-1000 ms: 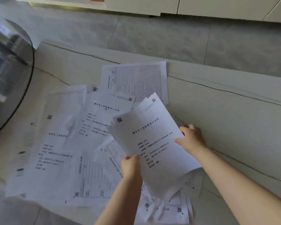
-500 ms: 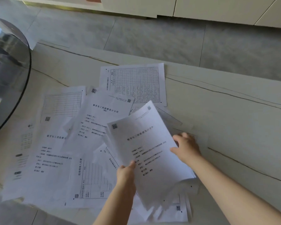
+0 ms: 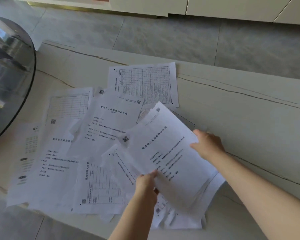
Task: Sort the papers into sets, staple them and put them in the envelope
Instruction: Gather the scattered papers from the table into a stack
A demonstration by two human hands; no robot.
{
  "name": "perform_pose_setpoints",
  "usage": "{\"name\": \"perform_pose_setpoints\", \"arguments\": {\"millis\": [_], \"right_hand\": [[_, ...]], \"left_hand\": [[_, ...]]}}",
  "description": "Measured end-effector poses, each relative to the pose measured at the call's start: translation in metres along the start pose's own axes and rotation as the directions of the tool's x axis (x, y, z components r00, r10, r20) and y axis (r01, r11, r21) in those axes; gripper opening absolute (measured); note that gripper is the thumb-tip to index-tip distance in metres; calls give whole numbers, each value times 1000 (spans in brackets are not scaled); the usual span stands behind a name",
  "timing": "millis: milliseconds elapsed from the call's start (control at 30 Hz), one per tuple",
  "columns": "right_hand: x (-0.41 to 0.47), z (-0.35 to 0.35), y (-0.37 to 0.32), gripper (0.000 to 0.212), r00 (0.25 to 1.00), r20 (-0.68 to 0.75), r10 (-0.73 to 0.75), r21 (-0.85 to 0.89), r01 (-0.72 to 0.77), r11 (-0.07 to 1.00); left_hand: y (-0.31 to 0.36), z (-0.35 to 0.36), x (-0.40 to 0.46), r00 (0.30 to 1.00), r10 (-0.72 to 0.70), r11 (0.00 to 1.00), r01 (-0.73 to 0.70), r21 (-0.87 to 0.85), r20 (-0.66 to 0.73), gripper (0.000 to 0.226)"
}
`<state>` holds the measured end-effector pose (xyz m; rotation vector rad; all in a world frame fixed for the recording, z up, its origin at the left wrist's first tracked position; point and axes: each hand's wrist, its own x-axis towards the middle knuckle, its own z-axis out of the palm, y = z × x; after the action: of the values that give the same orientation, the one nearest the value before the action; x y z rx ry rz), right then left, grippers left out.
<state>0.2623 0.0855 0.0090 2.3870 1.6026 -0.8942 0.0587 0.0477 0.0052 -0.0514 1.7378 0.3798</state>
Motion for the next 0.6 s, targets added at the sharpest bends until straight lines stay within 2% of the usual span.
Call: {"name": "perform_pose_setpoints", "arguments": {"millis": [33,67,133,200,300,400,467,533,567,600], "right_hand": [[4,-4,1,14,999,-41,-34,-42,32,999],[8,-3,3,20,997,-41,-67,-53,65,997],[13,0,7,14,996,45,-80,-28,81,996],[12,6,11,25,994,99,-47,-101,57,993],[1,16,16,32,998,-13,-56,-267,50,962],[-6,14,19,29,989,-102,-108,-283,75,956],[-10,8,19,30,988,-78,-130,-138,119,983],[-14,-1,18,42,995,27,-100,28,99,995],[-18,-6,16,41,993,49,-109,65,106,992],[-19,-7,16,26,992,46,-121,13,121,993]], "left_hand": [[-3,7,-2,1000,-12,1000,12,-2,3,20],[-5,13,-4,1000,-25,1000,25,-9,6,17],[-8,20,-6,999,-35,999,35,-18,5,12],[-9,20,-4,999,-36,998,36,-42,-5,11],[-13,14,-2,999,-13,998,10,-61,-42,18],[-20,6,-1,998,-17,995,10,-99,-65,23],[-23,4,-4,998,-34,991,27,-128,-49,24],[-23,5,-11,998,-45,991,40,-129,-36,19],[-23,6,-13,998,-41,991,37,-125,-36,17],[-23,6,-16,999,-35,992,31,-124,-34,16]]}}
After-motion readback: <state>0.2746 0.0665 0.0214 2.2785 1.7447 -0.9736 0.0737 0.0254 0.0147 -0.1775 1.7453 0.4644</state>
